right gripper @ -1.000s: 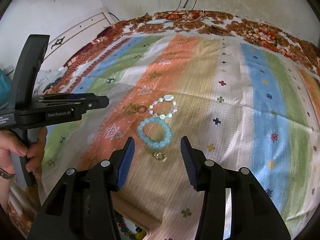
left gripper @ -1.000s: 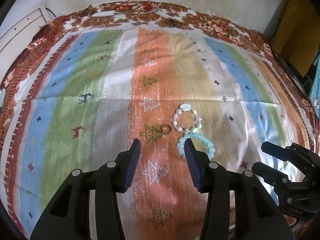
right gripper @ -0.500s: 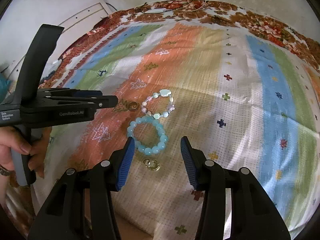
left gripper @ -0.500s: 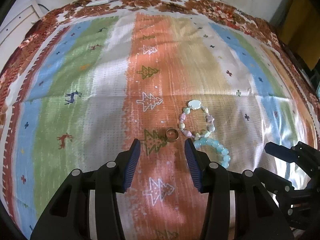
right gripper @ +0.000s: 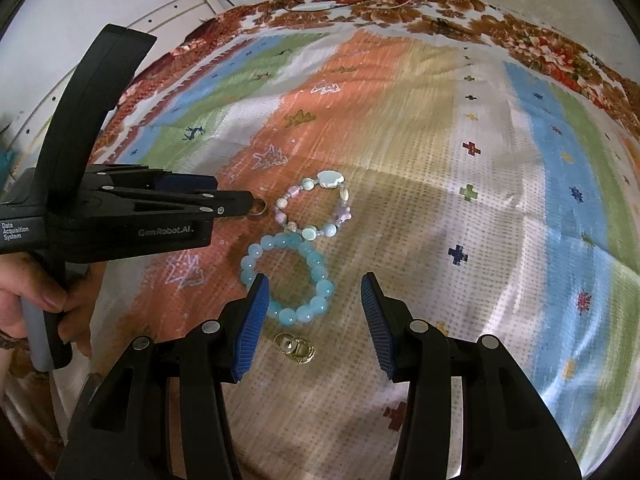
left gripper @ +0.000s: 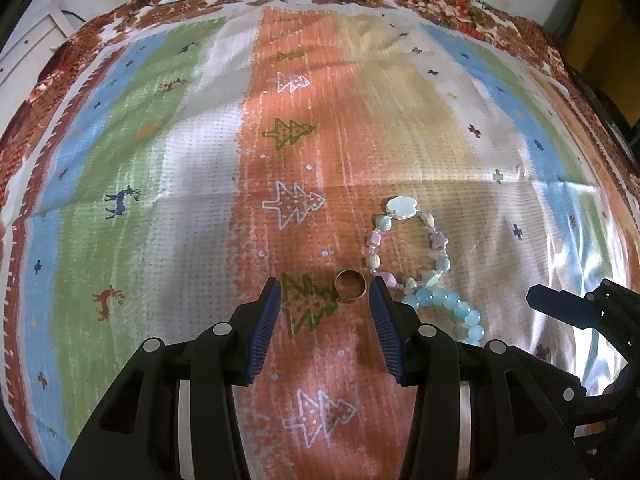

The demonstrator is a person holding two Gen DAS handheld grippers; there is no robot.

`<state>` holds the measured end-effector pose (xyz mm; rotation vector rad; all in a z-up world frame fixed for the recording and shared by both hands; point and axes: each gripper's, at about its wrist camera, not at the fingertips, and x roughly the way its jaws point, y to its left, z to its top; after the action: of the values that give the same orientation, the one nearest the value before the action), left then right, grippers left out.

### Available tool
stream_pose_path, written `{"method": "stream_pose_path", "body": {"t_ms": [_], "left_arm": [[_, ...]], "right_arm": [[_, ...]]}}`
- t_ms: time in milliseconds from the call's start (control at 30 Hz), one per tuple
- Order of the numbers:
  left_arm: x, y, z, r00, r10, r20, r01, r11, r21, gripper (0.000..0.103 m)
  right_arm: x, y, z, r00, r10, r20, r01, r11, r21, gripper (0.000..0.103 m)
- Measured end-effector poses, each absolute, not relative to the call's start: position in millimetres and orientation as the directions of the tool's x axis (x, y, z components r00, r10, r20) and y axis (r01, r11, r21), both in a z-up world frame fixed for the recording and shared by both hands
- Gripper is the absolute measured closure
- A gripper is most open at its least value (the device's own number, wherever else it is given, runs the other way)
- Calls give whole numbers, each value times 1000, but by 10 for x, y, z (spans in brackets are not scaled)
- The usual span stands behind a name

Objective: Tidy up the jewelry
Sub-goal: 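Grasp the small gold ring with the left gripper while the right grasps the light blue bracelet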

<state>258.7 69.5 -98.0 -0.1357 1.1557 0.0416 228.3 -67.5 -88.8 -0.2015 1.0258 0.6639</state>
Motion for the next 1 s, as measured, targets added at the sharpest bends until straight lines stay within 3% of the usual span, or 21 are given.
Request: {"method": "stream_pose_path", "body": {"t_ms": [667, 833, 1000], "left_arm": [[2762, 628, -1147, 368, -42, -929, -63, 996, -70, 57], [2748, 618, -1165, 366, -24, -930, -55, 997, -48, 62], [2755, 648, -1173, 360, -8, -933, -65, 997, -34, 73]], "right_arm": [[2430, -529, -1177, 301, 380, -875, -612, 780, 129, 55], [2435, -507, -1217, 292, 380, -878, -615, 778, 132, 56], [2429, -524, -1238, 318, 340, -885, -607, 790, 86, 73]]}}
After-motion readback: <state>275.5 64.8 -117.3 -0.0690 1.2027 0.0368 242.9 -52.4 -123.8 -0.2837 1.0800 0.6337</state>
